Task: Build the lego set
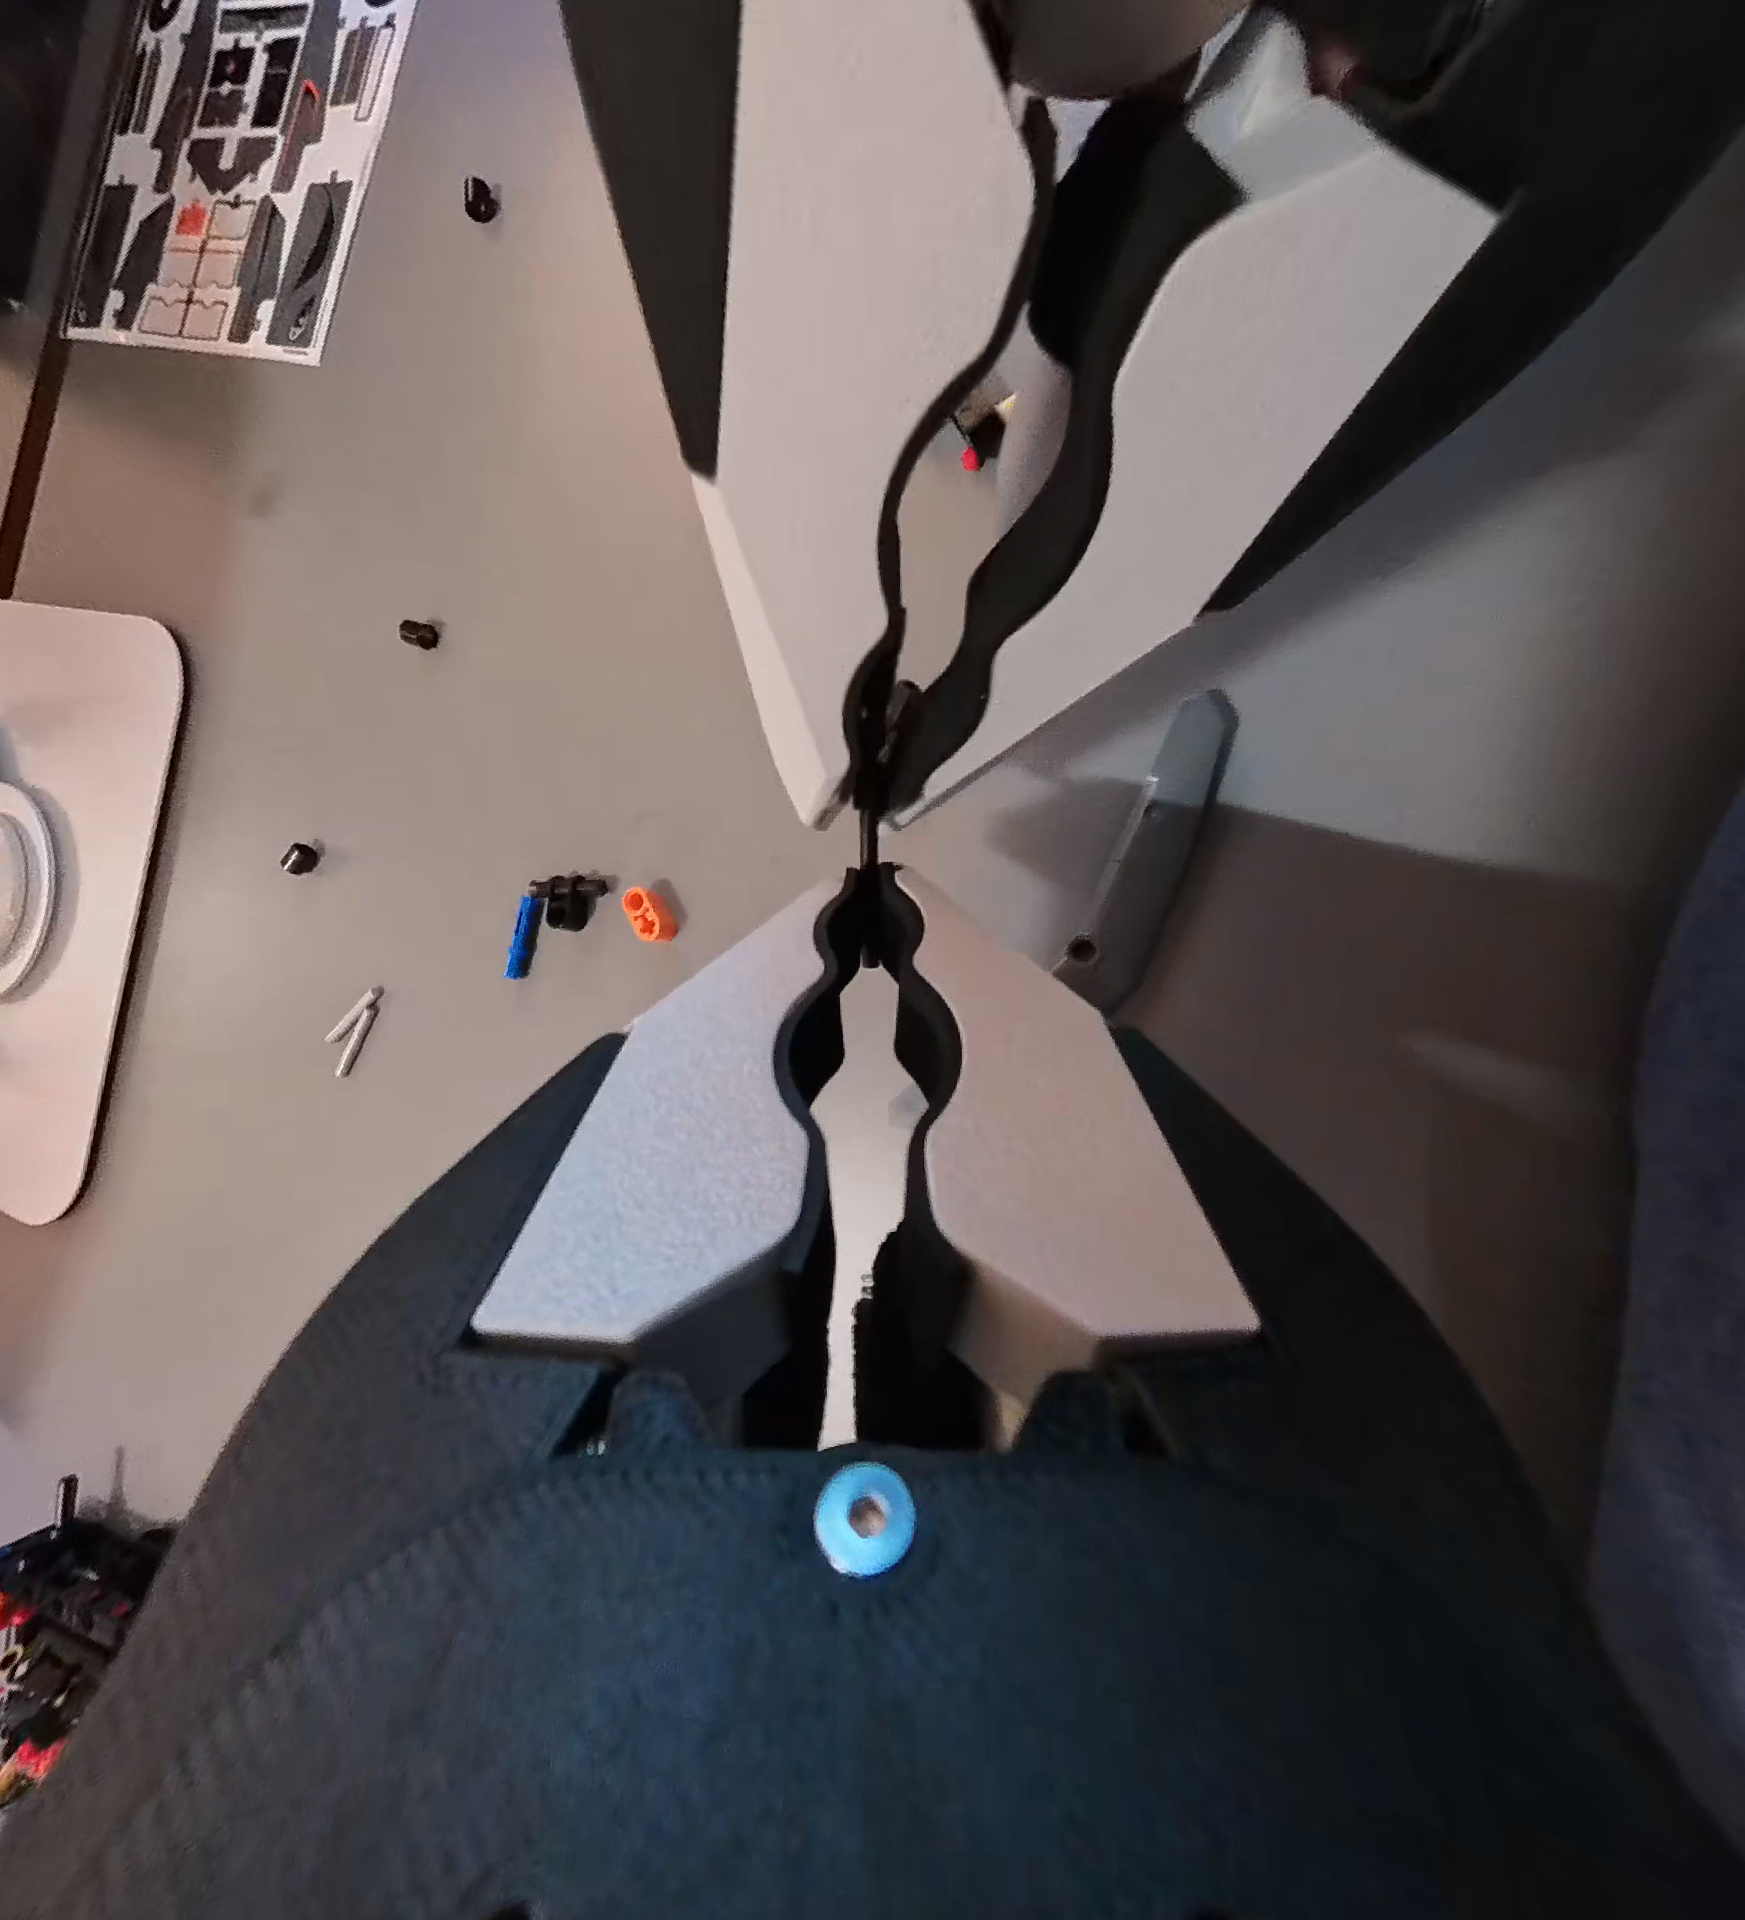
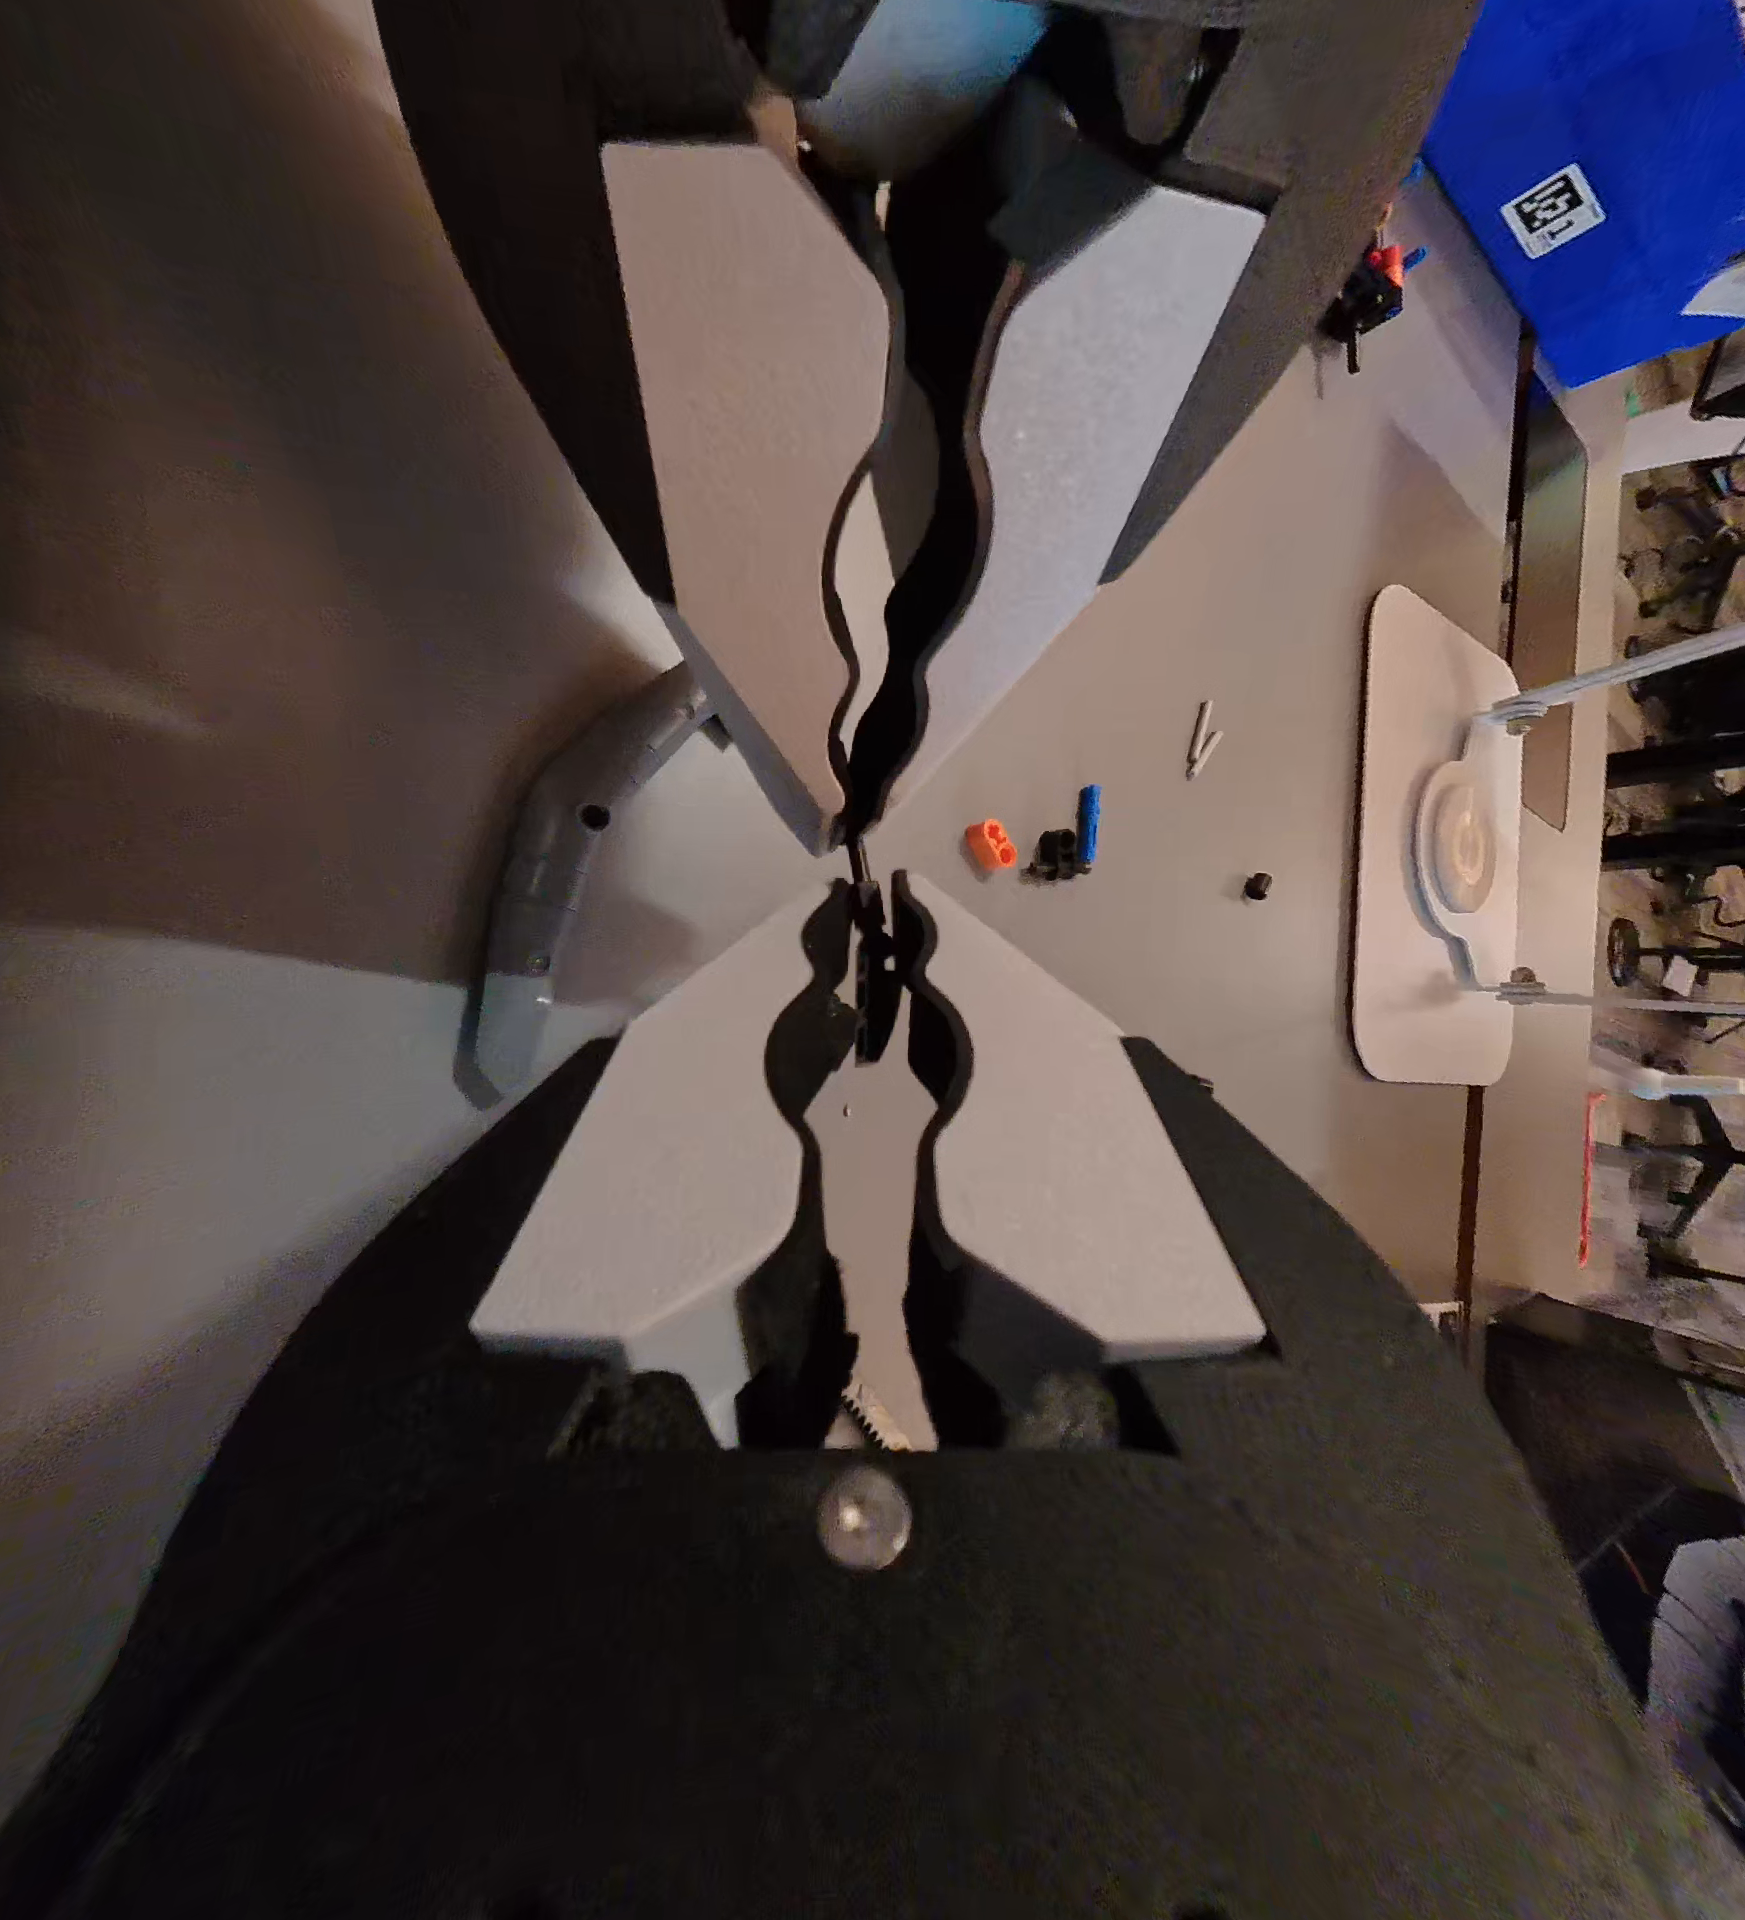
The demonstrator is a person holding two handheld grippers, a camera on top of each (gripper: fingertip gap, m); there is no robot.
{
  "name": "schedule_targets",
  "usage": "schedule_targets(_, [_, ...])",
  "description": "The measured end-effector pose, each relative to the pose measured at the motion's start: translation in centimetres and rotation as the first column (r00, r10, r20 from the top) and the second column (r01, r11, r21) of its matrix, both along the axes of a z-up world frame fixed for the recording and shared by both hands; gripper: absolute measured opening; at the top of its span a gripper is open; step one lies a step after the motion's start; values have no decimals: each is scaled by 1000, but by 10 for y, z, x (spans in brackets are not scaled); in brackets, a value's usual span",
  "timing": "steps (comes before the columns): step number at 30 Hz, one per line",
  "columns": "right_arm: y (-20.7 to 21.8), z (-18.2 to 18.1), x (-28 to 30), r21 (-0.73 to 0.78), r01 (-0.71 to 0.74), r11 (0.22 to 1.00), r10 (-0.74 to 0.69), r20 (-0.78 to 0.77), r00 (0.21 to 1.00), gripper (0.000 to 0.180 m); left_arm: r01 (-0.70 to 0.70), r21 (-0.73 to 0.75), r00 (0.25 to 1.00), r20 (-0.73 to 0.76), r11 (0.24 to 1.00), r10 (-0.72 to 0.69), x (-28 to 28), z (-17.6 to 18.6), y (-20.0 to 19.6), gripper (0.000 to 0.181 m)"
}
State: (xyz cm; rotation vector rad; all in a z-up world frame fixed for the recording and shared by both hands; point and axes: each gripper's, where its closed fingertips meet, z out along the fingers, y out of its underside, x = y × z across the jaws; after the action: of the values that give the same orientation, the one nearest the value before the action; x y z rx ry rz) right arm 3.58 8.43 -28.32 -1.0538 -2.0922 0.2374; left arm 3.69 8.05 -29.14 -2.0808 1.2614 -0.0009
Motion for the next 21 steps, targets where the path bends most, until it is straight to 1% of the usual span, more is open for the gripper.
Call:
schedule_targets(7, [-6, -1, -2, -13, -21, 1000, 21, 9, 1000, 3, -15, 15, 1000, 1, 1000, 15, -3, 2, -5, 0])
schedule_targets(21, [-20, -1, -17, -80, -113, 990, 111, -21, 994, 3, -33, 33, 999, 35, 999, 32, -17, 3, -18, 0])
